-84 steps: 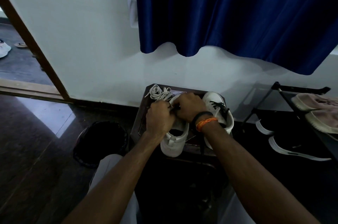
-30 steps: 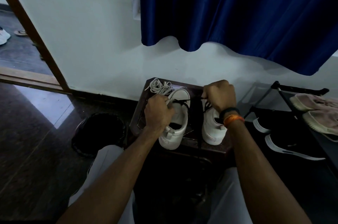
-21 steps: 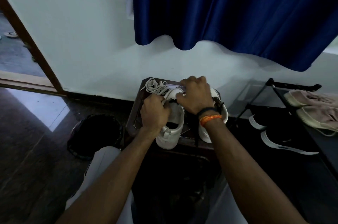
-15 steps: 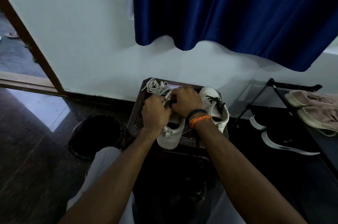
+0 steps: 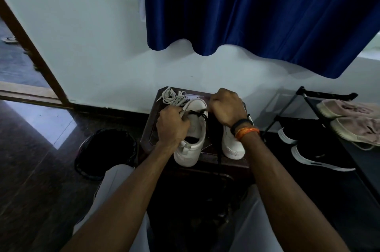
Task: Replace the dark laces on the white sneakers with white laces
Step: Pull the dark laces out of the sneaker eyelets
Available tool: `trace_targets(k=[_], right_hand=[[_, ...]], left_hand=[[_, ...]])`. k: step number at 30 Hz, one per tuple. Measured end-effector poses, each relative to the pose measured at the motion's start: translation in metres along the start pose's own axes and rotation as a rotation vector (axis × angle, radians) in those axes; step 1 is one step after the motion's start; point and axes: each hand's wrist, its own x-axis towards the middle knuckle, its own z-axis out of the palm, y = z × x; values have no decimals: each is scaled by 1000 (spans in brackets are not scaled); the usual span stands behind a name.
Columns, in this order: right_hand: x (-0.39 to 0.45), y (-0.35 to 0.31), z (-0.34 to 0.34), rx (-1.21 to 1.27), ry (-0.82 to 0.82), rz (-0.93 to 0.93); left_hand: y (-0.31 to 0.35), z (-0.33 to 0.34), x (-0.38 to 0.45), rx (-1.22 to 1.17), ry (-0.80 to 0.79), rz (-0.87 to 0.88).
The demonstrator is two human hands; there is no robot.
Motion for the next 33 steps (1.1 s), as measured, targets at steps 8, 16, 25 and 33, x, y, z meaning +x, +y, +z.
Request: trace_targets(k=[8,16,25,33], right_hand=[[-10,23,-62,358,11,93],[-3,20,-18,41,-1,163],[4,5,-52,684,514,208],[14,22,-64,841,702,235]], left_hand=[[-4,3,1,-19,29,-22],[-10,2,15,63,-119,290],[9,-5,33,206,-362,405],[18,-10,28,78,-432,411]])
